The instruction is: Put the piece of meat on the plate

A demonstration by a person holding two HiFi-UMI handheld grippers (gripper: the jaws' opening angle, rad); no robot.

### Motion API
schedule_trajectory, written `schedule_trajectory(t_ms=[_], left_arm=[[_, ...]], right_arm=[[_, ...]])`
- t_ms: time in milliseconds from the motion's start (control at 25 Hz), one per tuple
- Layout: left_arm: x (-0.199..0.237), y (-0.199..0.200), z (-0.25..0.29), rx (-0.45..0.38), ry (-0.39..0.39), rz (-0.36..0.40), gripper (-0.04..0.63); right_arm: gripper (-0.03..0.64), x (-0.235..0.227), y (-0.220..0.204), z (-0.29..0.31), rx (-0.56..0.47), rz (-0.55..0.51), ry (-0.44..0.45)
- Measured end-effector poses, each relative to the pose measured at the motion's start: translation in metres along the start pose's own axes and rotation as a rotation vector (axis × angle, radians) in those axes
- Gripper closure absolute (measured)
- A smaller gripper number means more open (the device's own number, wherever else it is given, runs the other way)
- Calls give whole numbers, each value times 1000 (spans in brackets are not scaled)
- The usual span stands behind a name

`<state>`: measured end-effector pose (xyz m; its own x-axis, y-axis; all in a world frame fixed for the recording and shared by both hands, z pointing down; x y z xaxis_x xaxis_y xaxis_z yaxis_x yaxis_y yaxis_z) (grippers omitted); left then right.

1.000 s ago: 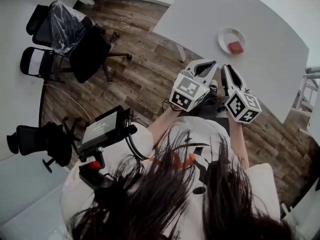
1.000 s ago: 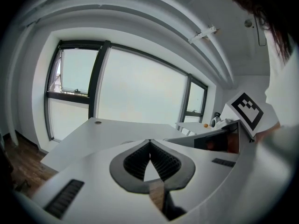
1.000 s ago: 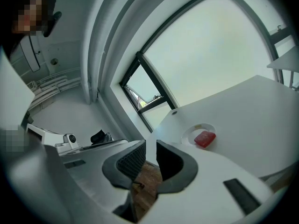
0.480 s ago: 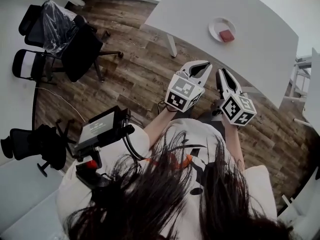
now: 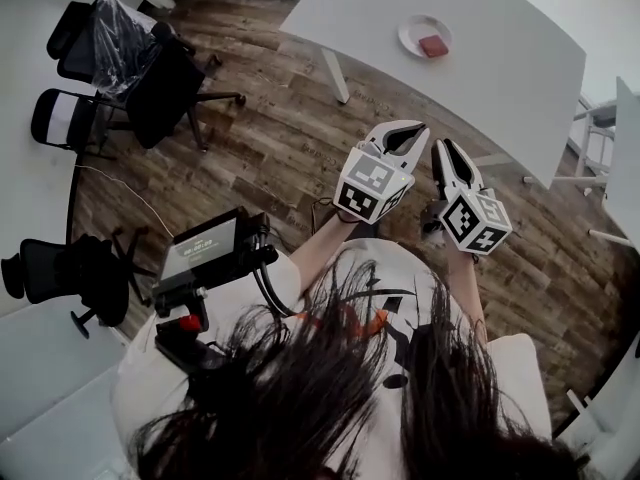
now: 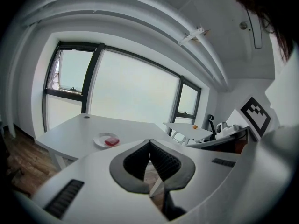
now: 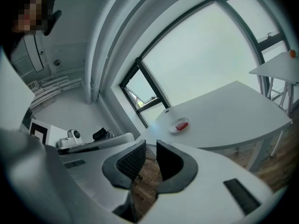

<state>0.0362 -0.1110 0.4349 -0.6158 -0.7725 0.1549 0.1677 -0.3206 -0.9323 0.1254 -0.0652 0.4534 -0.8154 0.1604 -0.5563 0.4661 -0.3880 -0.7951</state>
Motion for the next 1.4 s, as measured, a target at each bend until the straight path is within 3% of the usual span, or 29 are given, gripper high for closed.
schedule_trajectory(t_ms=[400,680,920,1400], left_arm=[[-108,-40,-54,-20,84,-10,591],[-159,-72,-102,-2,130,-11,590],[-166,-82,-141,7,170,-18,591],[-166,-100,-222,-6,160,-8,591]], right_arm=[[538,-12,-27,-123,5,-13,41],[538,1,-59,-175,29,-1,90],[538,28,-82,-189,49,6,127],[538,89,-106,-203,6,-19,118]])
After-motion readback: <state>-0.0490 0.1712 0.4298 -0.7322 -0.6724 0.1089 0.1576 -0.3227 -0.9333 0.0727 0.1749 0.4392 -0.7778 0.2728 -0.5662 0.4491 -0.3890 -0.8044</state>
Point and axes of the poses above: the fingertips, and each gripper's own axes: z forward along the fingers, x to its left, y out of its top, the point moved 5 cm from there along -z, backward along the fingers, and after that the axes turned 7 degrees about y, right-handed, at the moved point
